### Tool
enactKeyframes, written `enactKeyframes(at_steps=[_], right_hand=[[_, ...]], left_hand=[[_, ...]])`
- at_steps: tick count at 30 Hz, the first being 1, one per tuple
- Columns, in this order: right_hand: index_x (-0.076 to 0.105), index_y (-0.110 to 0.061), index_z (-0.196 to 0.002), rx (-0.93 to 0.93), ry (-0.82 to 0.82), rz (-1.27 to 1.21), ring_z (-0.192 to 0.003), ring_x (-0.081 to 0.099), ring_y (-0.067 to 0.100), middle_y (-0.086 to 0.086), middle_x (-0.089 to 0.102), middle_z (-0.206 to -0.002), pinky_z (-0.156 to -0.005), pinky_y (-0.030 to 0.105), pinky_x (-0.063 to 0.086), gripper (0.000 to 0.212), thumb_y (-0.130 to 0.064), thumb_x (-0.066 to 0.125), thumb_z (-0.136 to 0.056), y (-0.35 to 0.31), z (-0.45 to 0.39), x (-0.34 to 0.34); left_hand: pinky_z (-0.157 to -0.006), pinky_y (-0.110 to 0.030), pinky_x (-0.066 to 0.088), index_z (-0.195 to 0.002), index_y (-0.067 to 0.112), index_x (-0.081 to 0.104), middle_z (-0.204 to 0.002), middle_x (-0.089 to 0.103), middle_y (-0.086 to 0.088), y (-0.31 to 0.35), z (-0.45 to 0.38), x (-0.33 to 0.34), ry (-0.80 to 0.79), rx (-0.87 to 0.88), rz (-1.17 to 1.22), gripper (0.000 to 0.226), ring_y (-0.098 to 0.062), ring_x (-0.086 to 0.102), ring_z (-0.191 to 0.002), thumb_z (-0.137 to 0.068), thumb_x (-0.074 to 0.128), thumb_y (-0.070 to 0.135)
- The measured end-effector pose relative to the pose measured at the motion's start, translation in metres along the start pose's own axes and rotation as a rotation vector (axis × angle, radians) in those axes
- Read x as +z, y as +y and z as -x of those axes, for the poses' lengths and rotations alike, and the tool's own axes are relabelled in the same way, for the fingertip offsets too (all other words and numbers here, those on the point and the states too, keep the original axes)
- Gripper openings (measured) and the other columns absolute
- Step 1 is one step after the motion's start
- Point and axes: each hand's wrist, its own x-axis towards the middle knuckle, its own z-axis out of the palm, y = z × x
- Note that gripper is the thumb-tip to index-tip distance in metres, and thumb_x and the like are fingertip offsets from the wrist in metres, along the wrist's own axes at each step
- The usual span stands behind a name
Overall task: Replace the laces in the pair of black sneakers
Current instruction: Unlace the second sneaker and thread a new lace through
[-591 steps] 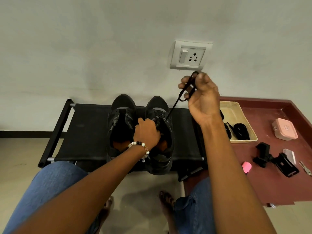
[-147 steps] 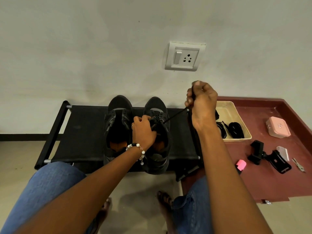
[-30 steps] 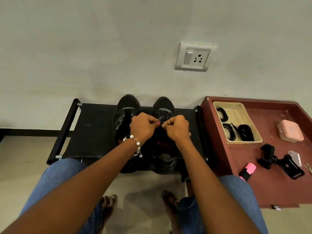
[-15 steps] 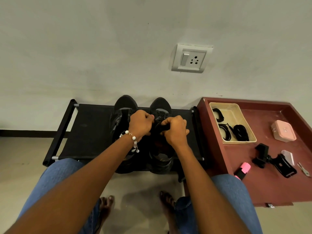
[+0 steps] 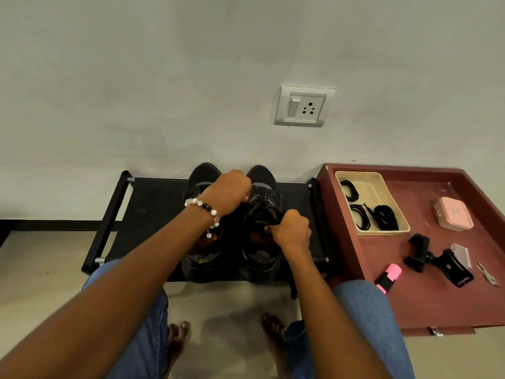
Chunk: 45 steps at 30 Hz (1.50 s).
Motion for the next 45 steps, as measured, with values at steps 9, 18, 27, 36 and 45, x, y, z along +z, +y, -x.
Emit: enactKeyframes(at_steps=[9, 18, 27, 36, 45], right_hand=[[0.056, -0.003, -0.108, -0.016, -0.039, -0.093, -0.102, 0.059, 0.037, 0.017, 0.059, -0.114, -0.073, 0.036, 0.048, 0.029, -0.025, 0.063, -0.091, 0.002, -0.001, 0.01], [0.024, -0.007, -0.151, -0.019, -0.122, -0.106, -0.12, 0.05, 0.042, 0.022, 0.05, -0.133, -0.099, 0.057, 0.044, 0.065, -0.009, 0.051, -0.092, -0.004, -0.01, 0.026], [-0.003, 0.003, -0.152, -0.07, -0.195, 0.093, -0.133, 0.034, 0.048, 0.032, 0.025, -0.149, -0.109, 0.05, 0.036, 0.082, -0.009, 0.054, -0.095, -0.01, -0.013, 0.027], [-0.005, 0.011, -0.149, -0.099, -0.199, 0.169, -0.135, 0.032, 0.048, 0.036, 0.017, -0.15, -0.112, 0.048, 0.031, 0.082, -0.009, 0.055, -0.096, -0.012, -0.015, 0.032], [-0.006, 0.01, -0.149, -0.093, -0.211, 0.183, -0.134, 0.035, 0.045, 0.034, 0.019, -0.15, -0.112, 0.046, 0.034, 0.086, -0.01, 0.057, -0.094, -0.009, -0.022, 0.031]], left_hand=[[-0.08, -0.016, 0.047, -0.083, 0.014, 0.077, -0.095, 0.072, 0.003, -0.009, 0.014, 0.006, 0.031, -0.167, 0.875, 0.019, -0.006, 0.062, -0.09, -0.093, 0.063, 0.022], [-0.042, -0.018, 0.029, -0.087, 0.015, 0.06, -0.07, 0.058, 0.001, 0.017, 0.019, -0.027, 0.33, -0.203, 1.839, 0.028, -0.01, 0.052, -0.054, -0.104, 0.04, 0.026], [-0.044, -0.023, 0.023, -0.083, 0.013, 0.068, -0.053, 0.042, 0.006, 0.041, 0.015, -0.105, 0.42, -0.112, 1.5, 0.03, -0.008, 0.028, -0.045, -0.101, 0.045, 0.019], [-0.043, -0.022, 0.023, -0.08, 0.01, 0.069, -0.05, 0.04, 0.005, 0.035, 0.012, -0.115, 0.486, -0.108, 1.518, 0.03, -0.009, 0.028, -0.044, -0.1, 0.047, 0.015], [-0.046, -0.02, 0.033, -0.083, 0.009, 0.069, -0.053, 0.048, 0.0, 0.019, 0.033, -0.093, 0.42, 0.001, 1.38, 0.028, -0.008, 0.038, -0.044, -0.1, 0.051, 0.023]])
